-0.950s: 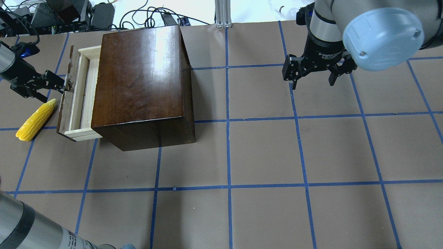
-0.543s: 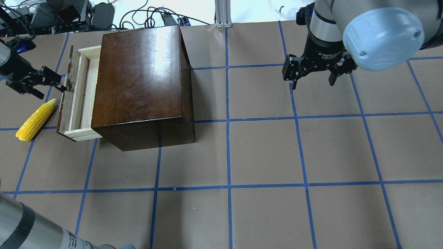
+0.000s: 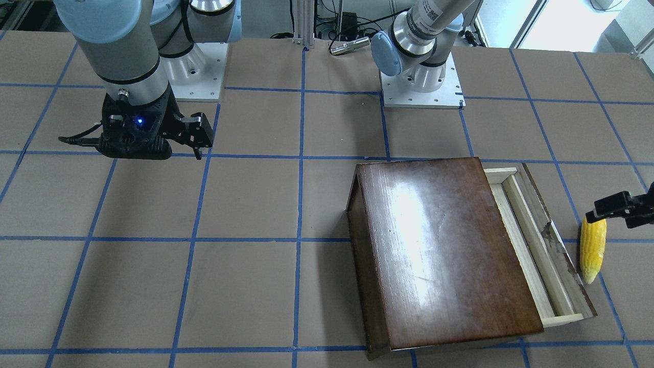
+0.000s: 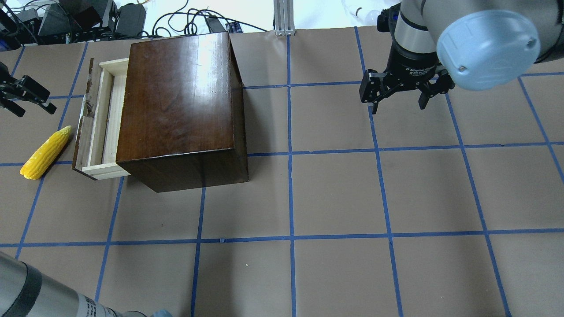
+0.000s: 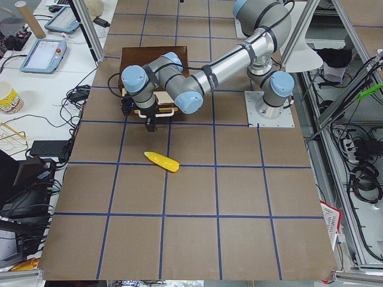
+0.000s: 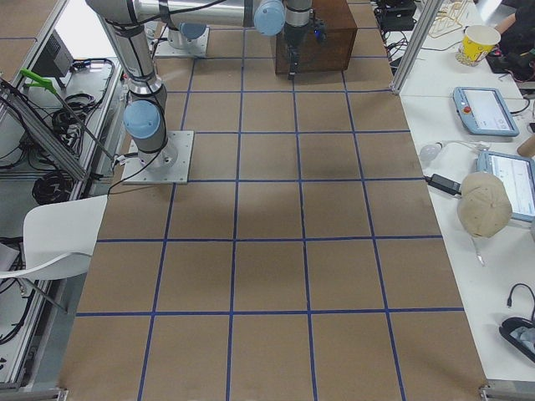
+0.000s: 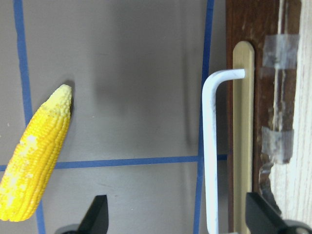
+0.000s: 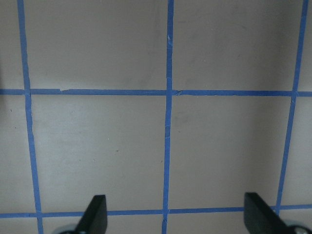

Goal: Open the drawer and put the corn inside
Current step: 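Lower the left gripper over the yellow corn cob and grasp it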

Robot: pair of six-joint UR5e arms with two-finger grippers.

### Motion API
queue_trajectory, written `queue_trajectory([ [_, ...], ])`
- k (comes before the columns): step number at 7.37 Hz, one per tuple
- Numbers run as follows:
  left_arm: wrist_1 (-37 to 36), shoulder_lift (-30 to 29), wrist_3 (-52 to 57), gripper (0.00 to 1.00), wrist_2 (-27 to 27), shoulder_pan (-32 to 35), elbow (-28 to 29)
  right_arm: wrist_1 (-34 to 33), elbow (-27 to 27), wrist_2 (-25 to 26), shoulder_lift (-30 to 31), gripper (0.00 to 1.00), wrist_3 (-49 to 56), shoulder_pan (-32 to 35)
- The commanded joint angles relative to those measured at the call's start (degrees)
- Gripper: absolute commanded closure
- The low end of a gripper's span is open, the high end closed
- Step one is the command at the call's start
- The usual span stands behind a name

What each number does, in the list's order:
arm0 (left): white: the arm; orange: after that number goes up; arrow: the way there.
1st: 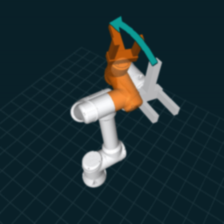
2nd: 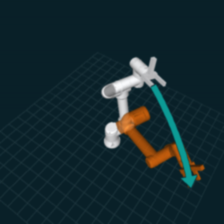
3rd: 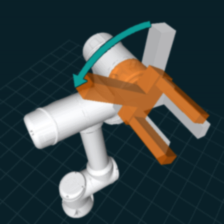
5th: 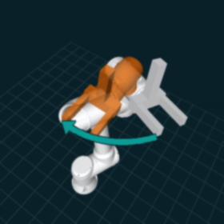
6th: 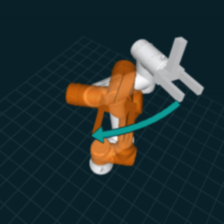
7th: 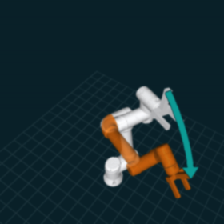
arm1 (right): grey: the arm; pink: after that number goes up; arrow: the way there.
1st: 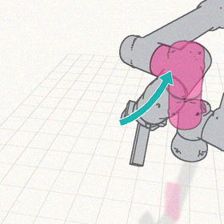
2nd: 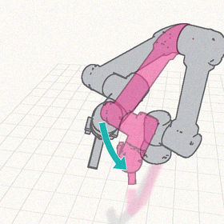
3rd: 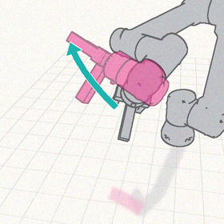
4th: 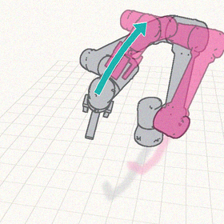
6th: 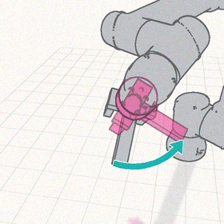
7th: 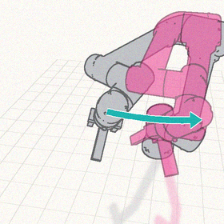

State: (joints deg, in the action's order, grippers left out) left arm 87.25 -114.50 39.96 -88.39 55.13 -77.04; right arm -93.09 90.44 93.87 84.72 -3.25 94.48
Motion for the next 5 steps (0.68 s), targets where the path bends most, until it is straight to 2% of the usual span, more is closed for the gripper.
queue_trajectory([
  [1, -2.68, -1.33, 6.78, 0.00, -1.26, -2.91, -0.74, 0.01, 0.00, 0.00, 0.01, 0.00, 0.00, 0.00],
  [3, -8.90, -3.09, 6.80, 0.00, -4.85, -3.10, -4.06, 0.01, 0.00, 0.00, 0.01, 0.00, 0.00, 0.00],
  [5, -17.70, -4.49, 5.76, 0.00, -5.04, -3.19, -8.02, -0.07, 0.00, 0.00, -0.08, 0.00, 0.00, 0.00],
])
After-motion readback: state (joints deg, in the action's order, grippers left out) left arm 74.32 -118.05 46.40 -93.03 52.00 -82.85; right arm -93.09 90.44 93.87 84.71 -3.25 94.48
